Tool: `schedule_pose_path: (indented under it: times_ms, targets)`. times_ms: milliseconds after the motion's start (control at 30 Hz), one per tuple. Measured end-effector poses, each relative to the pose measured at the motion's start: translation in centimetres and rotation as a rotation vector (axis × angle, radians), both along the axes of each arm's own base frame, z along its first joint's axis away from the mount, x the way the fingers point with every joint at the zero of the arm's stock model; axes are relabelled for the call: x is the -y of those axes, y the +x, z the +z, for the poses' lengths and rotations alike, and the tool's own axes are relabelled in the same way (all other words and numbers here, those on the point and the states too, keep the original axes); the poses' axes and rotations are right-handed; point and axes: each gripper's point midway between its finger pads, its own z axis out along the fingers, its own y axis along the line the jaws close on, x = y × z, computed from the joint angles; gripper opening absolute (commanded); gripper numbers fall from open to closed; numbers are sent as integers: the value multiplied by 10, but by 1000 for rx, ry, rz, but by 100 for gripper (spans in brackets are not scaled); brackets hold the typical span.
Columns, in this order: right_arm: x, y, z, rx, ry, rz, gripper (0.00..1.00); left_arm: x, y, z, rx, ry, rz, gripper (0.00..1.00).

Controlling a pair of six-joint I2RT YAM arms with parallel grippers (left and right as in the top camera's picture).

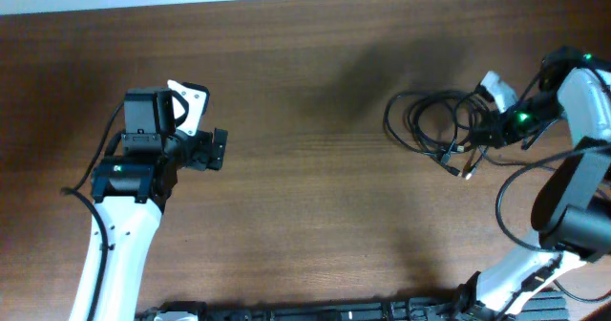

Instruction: Untangle cables

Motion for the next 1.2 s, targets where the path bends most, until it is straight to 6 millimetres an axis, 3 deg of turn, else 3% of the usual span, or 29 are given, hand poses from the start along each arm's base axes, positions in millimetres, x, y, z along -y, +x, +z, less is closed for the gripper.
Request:
schedule_pose_path:
  times_ms: [100,200,233,333,467,600,800,833,900,933,967,1067,1200]
  targets:
    - [-8,7,44,140,23,54,4,0,0,0,0,0,0,99]
    - [-11,11,69,231,12,78,4,0,0,0,0,0,0,99]
    - [-11,11,85,292,-7,88,4,0,0,0,0,0,0,99]
    - [2,17,92,321,-51,27,4,0,0,0,0,0,0,99]
    - [75,9,84,227,-203,-311,4,0,0,0,0,0,0,99]
    - [155,-29,79,100,-322,-721,4,0,0,0,0,0,0,99]
    - [237,-98,79,3,-325,-1253,4,0,0,0,0,0,0,99]
    - [246,-109,79,-7,-320,-1319,10,0,0,0,0,0,0,99]
    - [264,-135,80,-29,-299,-1467,38,0,0,0,0,0,0,99]
    - [267,-139,80,-31,-284,-1505,79,0,0,0,0,0,0,99]
    - [270,-145,80,-29,-264,-1533,99,0,0,0,0,0,0,99]
    - [271,-148,82,-23,-206,-1580,99,0,0,0,0,0,0,99]
    - [263,-139,84,-11,-130,-1570,99,0,0,0,0,0,0,99]
